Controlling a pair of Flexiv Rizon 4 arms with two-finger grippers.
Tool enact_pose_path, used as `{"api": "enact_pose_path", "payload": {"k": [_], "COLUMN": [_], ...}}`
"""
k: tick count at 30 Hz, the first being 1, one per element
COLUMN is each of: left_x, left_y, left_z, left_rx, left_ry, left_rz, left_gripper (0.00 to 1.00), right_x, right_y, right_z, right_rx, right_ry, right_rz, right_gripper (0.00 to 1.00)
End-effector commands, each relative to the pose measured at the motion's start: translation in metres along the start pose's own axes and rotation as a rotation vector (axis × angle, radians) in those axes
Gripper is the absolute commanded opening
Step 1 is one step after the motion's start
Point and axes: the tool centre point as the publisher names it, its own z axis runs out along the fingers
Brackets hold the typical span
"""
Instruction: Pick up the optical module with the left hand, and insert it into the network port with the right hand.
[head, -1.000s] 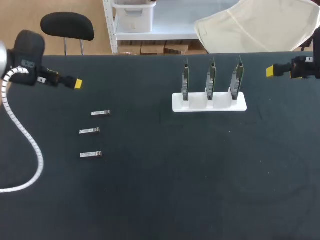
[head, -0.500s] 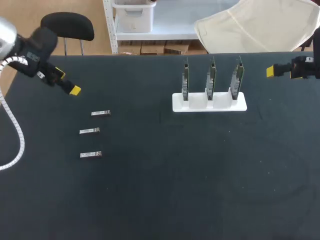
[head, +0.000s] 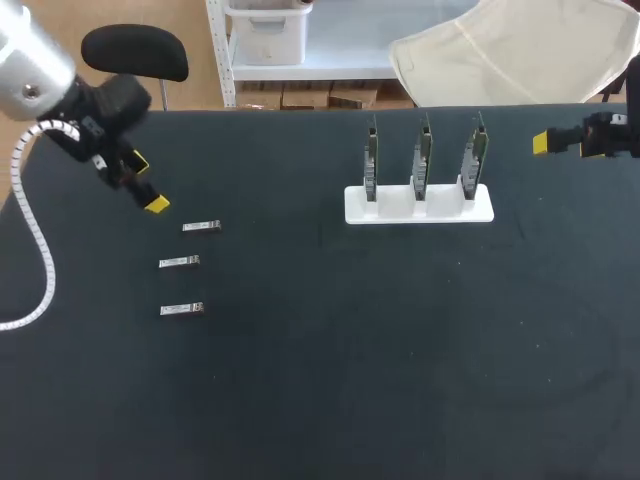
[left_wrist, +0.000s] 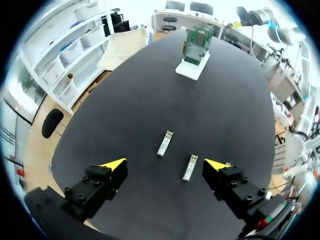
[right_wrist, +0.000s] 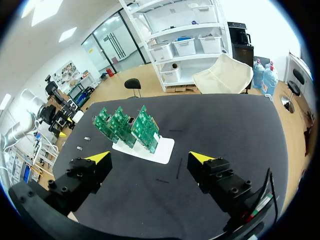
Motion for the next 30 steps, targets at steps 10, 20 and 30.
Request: {"api": "enact_pose_path", "payload": {"k": [10,20,30], "left_x": [0.000,0.000,-0.002], "left_y": [0.003,0.007,0.006], "left_z": [0.032,0.048,0.058], "left_rx": [-0.024,0.010,0.011], "left_ry": [0.135,0.181,0.200], "left_rz": [0.132,0.169,0.211], "left_gripper": [1.00,1.00,1.00], "right_x": [0.001,0.001,0.001], "right_y": [0.002,0.002,0.002], "right_z": [-0.001,-0.001,-0.001], "right_rx": [0.009,0.009,0.009], "right_ry": [-0.001,-0.001,-0.001], "right_rz": [0.000,0.000,0.000], "right_gripper": [1.00,1.00,1.00]}}
